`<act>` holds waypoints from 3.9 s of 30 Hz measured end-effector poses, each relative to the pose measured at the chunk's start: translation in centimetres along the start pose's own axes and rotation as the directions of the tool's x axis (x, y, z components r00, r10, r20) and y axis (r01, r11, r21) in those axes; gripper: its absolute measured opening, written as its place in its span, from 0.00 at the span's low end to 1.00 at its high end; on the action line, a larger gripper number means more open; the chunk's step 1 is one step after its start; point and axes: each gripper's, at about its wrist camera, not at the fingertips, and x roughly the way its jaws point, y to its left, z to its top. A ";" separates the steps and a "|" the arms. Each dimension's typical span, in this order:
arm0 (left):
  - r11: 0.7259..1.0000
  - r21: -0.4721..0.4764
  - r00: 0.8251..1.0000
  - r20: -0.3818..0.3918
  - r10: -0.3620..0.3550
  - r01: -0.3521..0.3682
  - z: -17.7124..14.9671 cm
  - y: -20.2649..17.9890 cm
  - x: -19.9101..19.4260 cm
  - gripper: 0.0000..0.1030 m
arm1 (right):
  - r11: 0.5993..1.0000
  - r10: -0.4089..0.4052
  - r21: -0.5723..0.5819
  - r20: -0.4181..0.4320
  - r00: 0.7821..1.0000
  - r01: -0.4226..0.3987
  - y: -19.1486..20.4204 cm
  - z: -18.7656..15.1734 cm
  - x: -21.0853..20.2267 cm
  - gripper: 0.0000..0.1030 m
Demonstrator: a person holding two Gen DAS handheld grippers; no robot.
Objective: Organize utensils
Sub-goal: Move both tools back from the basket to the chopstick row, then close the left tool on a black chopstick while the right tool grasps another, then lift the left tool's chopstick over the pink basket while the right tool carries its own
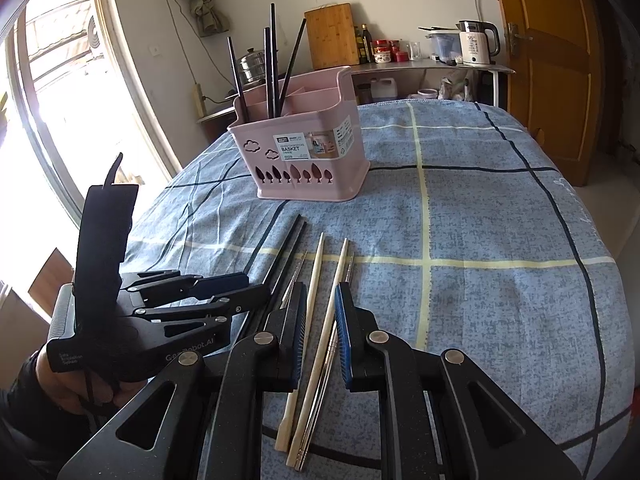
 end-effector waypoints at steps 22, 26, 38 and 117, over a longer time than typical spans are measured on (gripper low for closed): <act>0.984 -0.149 0.995 -0.018 0.099 -0.100 -1.9 8.2 -2.6 0.07 | 0.996 0.046 -0.067 -0.138 0.989 -0.056 4.0 1.4 6.6 0.14; 0.983 -0.155 0.994 -0.035 0.099 -0.103 -1.4 9.0 -2.4 0.07 | 0.997 0.039 -0.062 -0.160 0.986 -0.050 4.1 1.9 8.1 0.14; 0.990 -0.083 0.991 -0.078 0.105 -0.112 1.1 9.0 -0.6 0.14 | 0.998 -0.019 -0.067 -0.224 0.974 0.004 4.3 2.4 10.6 0.14; 1.000 -0.009 0.939 0.344 0.019 -0.017 10.4 8.2 -16.7 0.05 | 0.982 0.129 -0.164 0.254 0.958 -0.089 6.5 13.9 -4.0 0.05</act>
